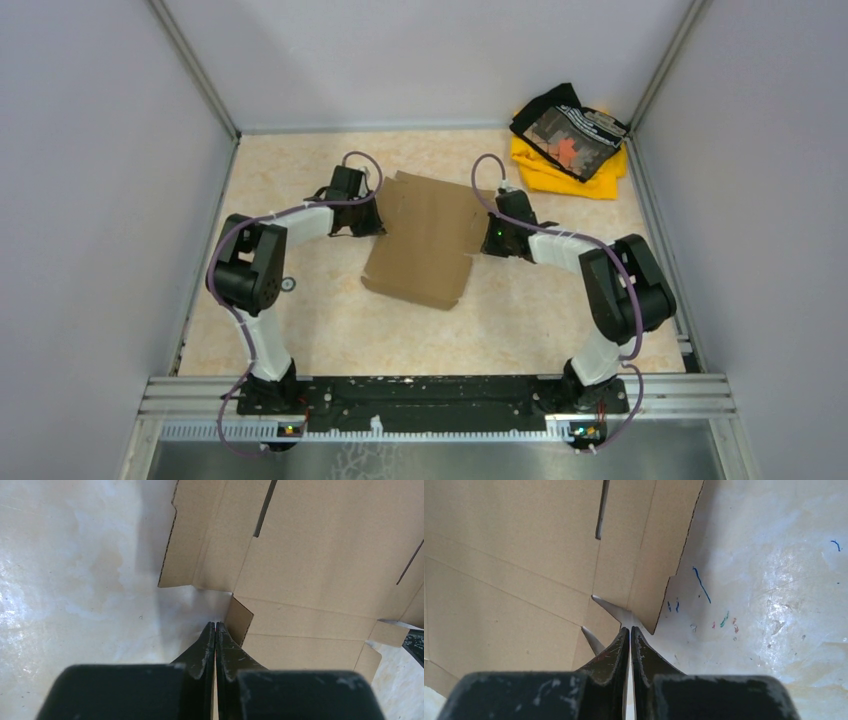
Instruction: Fold the paper box
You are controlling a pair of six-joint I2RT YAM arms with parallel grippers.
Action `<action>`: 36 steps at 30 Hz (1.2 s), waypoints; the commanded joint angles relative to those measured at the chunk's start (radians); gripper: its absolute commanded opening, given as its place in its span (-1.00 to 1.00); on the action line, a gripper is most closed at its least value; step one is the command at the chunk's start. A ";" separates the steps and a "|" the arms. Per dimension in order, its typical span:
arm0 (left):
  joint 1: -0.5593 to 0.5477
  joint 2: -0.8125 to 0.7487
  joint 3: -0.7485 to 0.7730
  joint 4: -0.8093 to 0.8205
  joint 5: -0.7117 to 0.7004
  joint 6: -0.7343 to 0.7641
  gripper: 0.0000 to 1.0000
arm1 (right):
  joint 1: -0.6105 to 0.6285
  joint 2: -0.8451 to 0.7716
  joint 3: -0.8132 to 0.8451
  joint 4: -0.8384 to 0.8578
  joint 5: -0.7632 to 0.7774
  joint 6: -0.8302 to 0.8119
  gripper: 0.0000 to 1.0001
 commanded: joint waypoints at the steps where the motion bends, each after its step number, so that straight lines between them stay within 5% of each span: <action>1: -0.014 -0.014 0.032 -0.011 -0.013 0.016 -0.92 | 0.021 -0.011 0.059 0.012 0.012 0.010 -0.92; 36: -0.058 0.000 0.047 -0.046 -0.038 0.036 -0.93 | 0.094 0.112 0.178 -0.017 0.006 0.000 -0.87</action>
